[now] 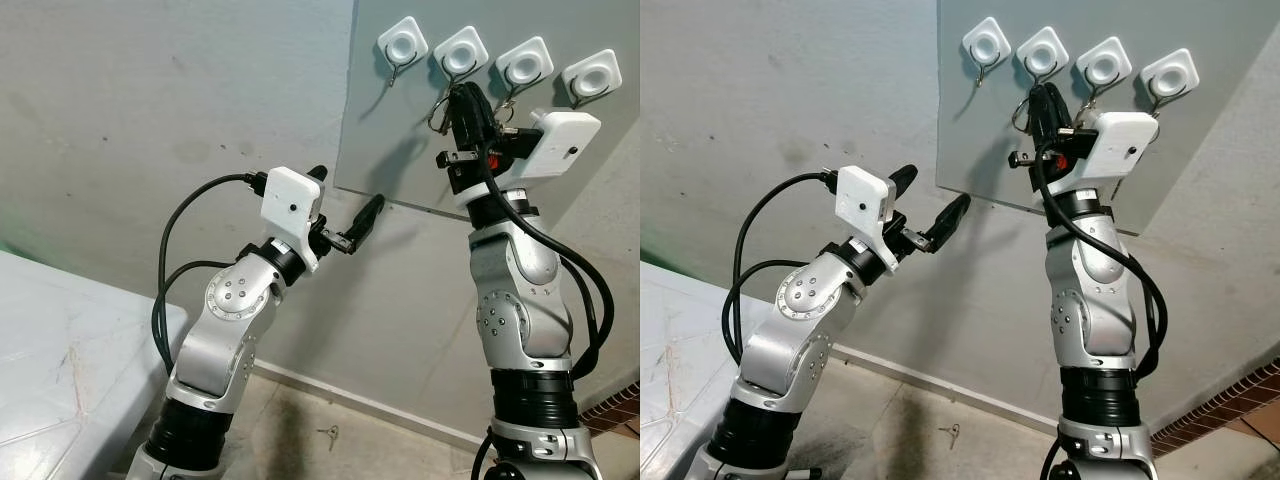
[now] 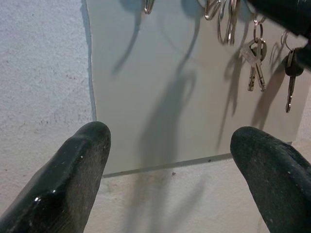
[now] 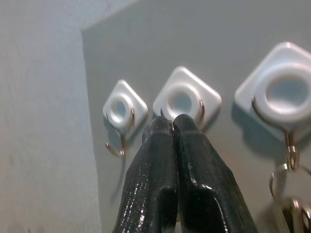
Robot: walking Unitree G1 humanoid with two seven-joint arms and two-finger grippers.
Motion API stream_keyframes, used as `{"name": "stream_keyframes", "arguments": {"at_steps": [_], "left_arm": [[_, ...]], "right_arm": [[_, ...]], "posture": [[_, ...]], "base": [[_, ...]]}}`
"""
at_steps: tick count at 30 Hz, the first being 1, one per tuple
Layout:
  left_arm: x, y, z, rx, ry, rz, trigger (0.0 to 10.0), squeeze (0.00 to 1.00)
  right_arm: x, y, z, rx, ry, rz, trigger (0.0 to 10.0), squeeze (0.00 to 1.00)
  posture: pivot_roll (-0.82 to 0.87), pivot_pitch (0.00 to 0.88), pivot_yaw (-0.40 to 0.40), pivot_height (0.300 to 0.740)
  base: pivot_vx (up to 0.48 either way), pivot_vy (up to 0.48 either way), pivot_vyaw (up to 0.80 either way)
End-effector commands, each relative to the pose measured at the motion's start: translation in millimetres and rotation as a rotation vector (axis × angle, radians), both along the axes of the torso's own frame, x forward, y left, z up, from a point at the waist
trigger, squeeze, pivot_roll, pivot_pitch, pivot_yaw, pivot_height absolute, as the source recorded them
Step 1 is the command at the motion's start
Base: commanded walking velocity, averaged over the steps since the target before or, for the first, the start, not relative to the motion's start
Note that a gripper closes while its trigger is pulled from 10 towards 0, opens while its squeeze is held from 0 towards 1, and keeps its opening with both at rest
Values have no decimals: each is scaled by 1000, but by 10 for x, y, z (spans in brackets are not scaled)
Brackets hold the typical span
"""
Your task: Hang keys on a hook
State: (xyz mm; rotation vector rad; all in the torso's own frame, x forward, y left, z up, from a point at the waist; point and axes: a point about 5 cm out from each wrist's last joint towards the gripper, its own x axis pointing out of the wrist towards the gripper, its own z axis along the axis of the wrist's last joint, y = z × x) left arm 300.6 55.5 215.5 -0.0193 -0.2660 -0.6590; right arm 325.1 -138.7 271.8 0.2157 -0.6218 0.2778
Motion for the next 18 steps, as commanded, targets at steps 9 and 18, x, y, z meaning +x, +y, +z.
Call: {"name": "stream_keyframes", "arguments": {"at_steps": [9, 18], "left_arm": [[-58, -31, 40, -8, -11, -17, 10000, 0], [-73, -43, 41, -12, -6, -25, 10000, 0]], "right_arm": [[44, -1, 99, -16, -44, 9, 10000, 0], [92, -2, 118, -42, -50, 23, 10000, 0]], "posture": [[46, 30, -36, 740], [49, 33, -35, 740]], "base": [[0, 0, 0], [0, 0, 0]]}}
